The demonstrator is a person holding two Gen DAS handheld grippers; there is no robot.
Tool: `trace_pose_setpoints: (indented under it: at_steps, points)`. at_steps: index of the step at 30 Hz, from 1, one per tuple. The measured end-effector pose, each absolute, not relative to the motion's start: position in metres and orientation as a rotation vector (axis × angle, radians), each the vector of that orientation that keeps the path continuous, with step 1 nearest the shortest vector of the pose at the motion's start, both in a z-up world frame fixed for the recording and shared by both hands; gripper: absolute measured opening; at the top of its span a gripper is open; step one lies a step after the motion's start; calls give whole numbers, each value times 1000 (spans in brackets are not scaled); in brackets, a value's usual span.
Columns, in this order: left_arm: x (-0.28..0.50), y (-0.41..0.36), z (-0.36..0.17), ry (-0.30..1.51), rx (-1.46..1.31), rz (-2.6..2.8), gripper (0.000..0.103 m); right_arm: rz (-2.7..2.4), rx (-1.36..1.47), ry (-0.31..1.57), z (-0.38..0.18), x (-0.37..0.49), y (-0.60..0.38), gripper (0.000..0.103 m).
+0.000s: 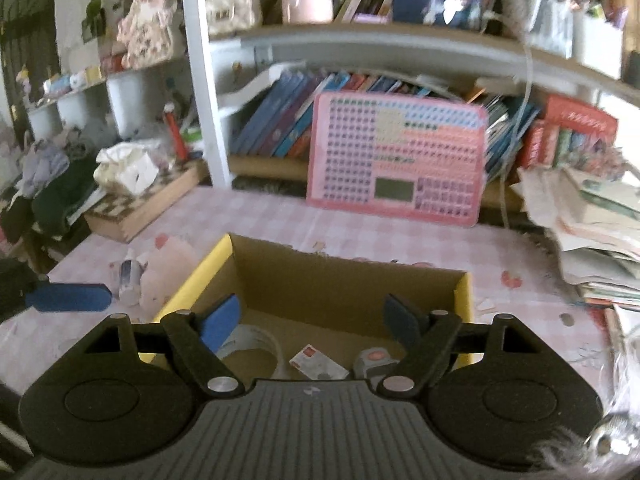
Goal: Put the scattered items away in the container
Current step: 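Lift both tools out of the box and move back toward the pink pig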
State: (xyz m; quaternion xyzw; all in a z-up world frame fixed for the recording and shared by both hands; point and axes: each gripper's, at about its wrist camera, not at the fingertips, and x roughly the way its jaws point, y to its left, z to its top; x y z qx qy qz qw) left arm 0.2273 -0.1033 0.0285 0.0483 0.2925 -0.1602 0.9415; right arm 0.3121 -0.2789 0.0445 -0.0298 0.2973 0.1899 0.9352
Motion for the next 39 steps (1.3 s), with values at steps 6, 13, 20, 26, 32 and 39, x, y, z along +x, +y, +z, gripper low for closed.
trace_pose_setpoints:
  at_steps: [6, 13, 20, 26, 32, 39]
  points:
    - [211, -92, 32, 565, 110, -379, 86, 299, -83, 551, 49, 269, -276, 80]
    - [188, -77, 31, 557, 135, -437, 86, 210, -76, 535, 47, 228, -267, 80]
    - [161, -49, 27, 578, 129, -444, 86, 120, -50, 548, 44, 190, -256, 80]
    - [140, -28, 23, 595, 138, -444, 86, 72, -42, 565, 35, 160, -242, 81]
    - [125, -8, 19, 611, 134, -445, 86, 46, -49, 587, 25, 133, -222, 82]
    - [111, 12, 12, 633, 140, -452, 86, 34, -43, 626, 12, 111, -198, 83]
